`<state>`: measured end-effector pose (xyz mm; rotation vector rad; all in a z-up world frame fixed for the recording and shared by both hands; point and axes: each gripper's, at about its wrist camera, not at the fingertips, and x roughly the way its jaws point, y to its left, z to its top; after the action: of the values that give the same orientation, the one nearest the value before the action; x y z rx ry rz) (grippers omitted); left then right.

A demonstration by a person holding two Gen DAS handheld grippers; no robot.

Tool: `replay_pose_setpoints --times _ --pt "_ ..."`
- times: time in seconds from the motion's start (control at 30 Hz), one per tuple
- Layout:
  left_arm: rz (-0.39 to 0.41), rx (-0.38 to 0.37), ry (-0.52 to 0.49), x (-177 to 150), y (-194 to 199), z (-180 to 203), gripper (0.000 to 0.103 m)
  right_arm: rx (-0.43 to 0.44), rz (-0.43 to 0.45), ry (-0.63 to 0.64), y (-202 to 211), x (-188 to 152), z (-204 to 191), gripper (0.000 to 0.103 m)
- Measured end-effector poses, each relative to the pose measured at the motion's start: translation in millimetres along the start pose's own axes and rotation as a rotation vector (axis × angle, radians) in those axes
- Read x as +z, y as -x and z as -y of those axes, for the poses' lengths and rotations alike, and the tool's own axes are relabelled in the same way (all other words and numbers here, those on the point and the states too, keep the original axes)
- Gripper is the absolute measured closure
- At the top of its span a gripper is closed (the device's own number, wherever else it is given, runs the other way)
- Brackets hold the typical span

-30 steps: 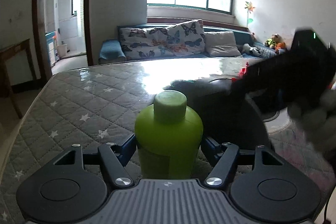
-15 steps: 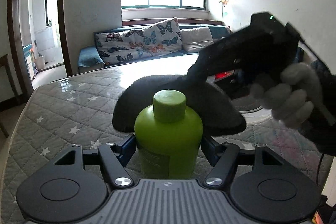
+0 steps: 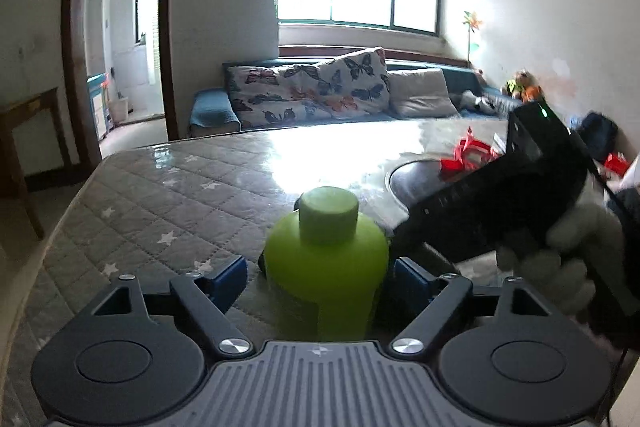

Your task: Clean container

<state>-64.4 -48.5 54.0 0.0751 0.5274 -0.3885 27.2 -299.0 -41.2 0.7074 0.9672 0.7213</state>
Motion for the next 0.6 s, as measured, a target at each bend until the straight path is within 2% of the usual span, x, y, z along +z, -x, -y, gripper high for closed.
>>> replay_pose_setpoints --times 0.13,0.2,0.33,0.47,0.6 --pt "-0.011 0.013 -0.009 2 -3 3 0.025 -0.001 -0.001 0.009 10 -7 -2 0.089" --pt "-0.015 0.018 -0.016 2 -4 3 0.033 0.008 0.008 0.013 17 -10 -5 0.089" --pt "-0.01 0.004 -0.028 0 -1 2 0.033 0.065 0.055 0.029 35 -6 -18 0.089" --pt "0.012 -0.046 -0.076 -4 0 0 0.034 0.123 0.089 0.074 46 4 -38 0.089" --pt "0.032 -0.126 -0.137 -6 -3 -5 0.034 0.152 0.081 0.114 44 15 -53 0.089"
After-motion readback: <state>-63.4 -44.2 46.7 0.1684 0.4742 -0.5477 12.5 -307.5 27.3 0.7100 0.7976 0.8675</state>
